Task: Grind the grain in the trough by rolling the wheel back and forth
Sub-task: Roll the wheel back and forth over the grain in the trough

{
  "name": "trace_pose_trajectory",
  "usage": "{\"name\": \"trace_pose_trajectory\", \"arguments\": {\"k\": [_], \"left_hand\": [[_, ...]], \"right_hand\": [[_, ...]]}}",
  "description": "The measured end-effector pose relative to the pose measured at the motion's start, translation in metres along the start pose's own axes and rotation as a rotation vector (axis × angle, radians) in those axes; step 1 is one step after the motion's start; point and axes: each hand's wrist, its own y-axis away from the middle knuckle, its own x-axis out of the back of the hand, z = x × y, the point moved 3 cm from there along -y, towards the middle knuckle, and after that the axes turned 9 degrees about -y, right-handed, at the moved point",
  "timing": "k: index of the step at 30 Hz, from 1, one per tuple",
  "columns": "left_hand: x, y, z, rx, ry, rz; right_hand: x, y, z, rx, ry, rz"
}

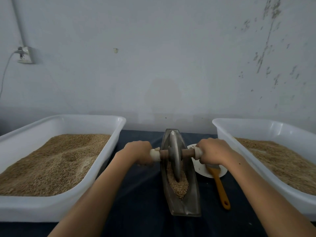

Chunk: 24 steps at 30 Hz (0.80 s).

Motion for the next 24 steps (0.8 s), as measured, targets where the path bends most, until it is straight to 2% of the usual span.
{"name": "trace_pose_trajectory", "arguments": {"k": [4, 6, 9, 12, 16, 19, 24], "left_hand": [[0.004, 0.001, 0.008, 0.03, -0.167, 0.283], [0.004, 0.0, 0.011, 0.046, -0.197, 0.362], [0.003, 0.001, 0.011, 0.066, -0.198, 0.422], [0.001, -0.001, 0.009, 0.065, -0.182, 0.359], [0.0, -0.002, 0.003, 0.026, -0.104, 0.114], [-0.001, -0.002, 0.0, 0.011, -0.062, -0.008], [0.0, -0.002, 0.003, 0.026, -0.092, 0.024]], "right_hand": [[-0.007, -0.002, 0.004, 0.015, -0.039, 0.172], [-0.011, -0.001, 0.005, 0.037, -0.048, 0.273], [-0.012, 0.002, 0.004, 0.049, -0.071, 0.312], [-0.01, 0.001, 0.003, 0.03, -0.052, 0.228], [-0.002, 0.0, 0.002, -0.003, -0.012, -0.032], [0.001, 0.001, 0.002, -0.019, -0.026, -0.132], [-0.002, 0.0, 0.004, -0.017, -0.068, -0.138]]}}
